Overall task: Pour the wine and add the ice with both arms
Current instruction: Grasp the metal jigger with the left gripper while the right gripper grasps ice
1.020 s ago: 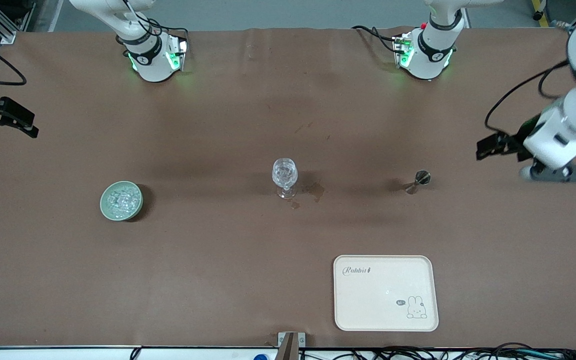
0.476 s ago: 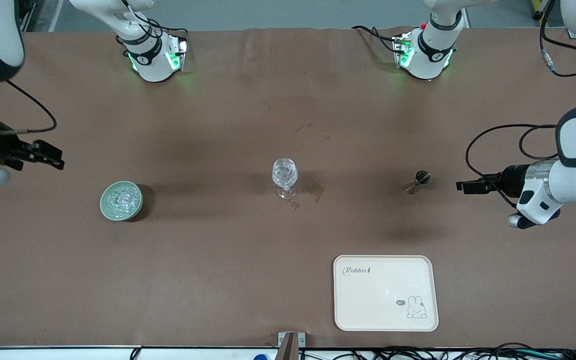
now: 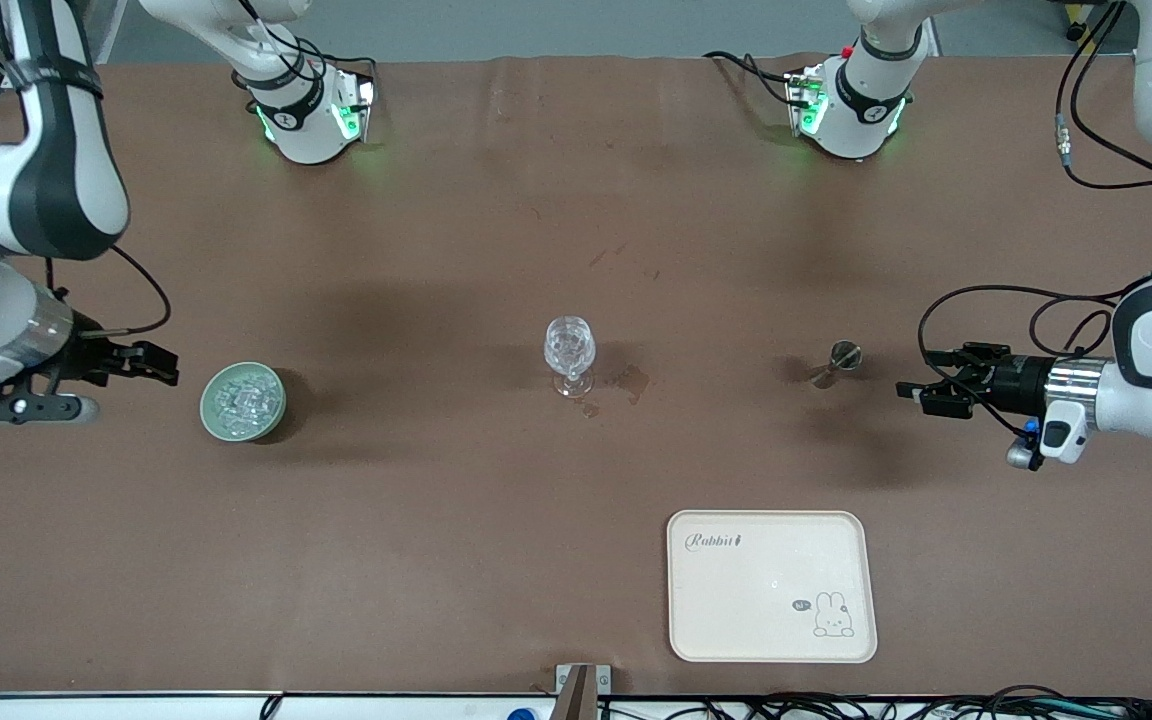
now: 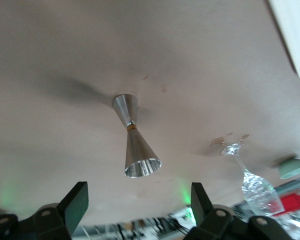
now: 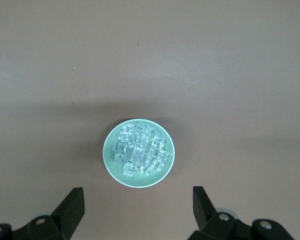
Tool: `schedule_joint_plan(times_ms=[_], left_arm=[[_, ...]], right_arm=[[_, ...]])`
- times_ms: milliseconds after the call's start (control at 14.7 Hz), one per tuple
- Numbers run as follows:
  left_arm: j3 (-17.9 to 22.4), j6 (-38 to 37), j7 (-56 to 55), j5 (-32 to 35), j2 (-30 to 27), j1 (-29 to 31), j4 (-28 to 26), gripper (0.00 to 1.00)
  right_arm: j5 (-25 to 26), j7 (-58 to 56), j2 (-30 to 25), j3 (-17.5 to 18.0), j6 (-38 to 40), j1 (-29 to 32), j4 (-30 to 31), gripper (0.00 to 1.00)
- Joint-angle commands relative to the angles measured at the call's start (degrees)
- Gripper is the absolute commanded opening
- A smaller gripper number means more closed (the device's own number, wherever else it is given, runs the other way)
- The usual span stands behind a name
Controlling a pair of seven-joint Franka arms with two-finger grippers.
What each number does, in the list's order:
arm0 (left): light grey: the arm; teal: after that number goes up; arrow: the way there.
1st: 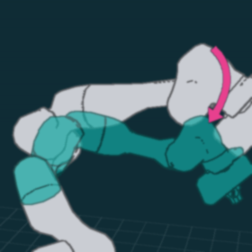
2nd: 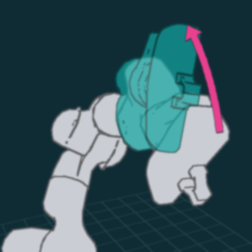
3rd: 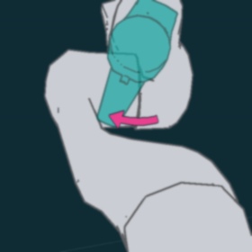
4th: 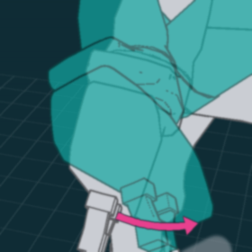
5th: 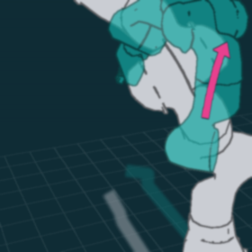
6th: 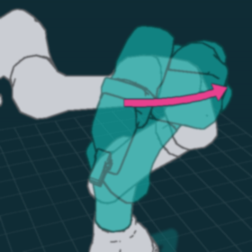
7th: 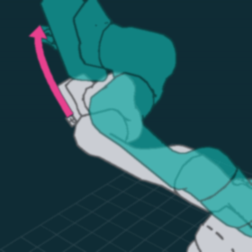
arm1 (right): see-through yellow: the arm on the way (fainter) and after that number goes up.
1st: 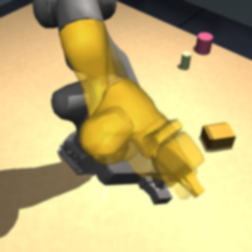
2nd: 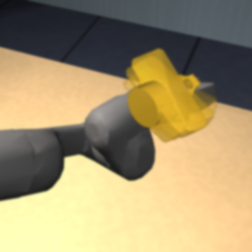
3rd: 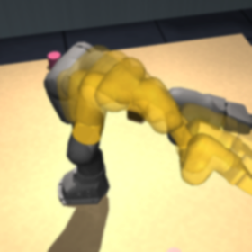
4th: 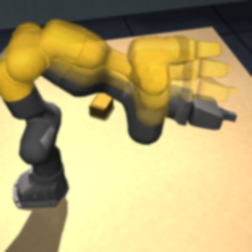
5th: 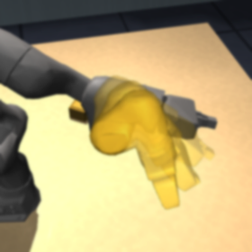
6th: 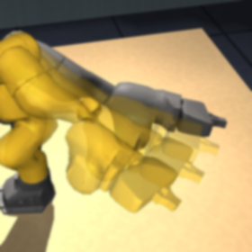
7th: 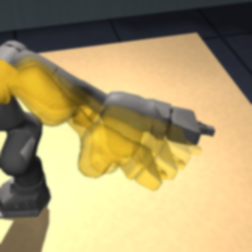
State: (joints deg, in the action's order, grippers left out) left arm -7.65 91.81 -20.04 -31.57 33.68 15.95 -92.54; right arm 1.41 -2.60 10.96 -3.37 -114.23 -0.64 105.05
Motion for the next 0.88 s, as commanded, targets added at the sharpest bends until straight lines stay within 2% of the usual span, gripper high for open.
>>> schedule_joint_plan(times_ms=[0,408,816], left_arm=[[-0.3,-1.2,-5.0,-3.1,2.6,0.1,-0.2,0.86],[-0.3,-1.2,-10.0,-11.1,9.6,2.0,-1.1,0.85],[-0.3,-1.2,-10.7,-12.9,14.3,2.4,-1.2,0.83]], right_arm=[[-0.6,0.2,1.6,0.4,-1.2,0.7,1.6,0.90],[-0.7,0.4,2.7,0.4,-12.7,1.0,10.9,0.88],[-2.5,0.6,7.8,0.4,-16.8,1.2,11.2,0.87]])
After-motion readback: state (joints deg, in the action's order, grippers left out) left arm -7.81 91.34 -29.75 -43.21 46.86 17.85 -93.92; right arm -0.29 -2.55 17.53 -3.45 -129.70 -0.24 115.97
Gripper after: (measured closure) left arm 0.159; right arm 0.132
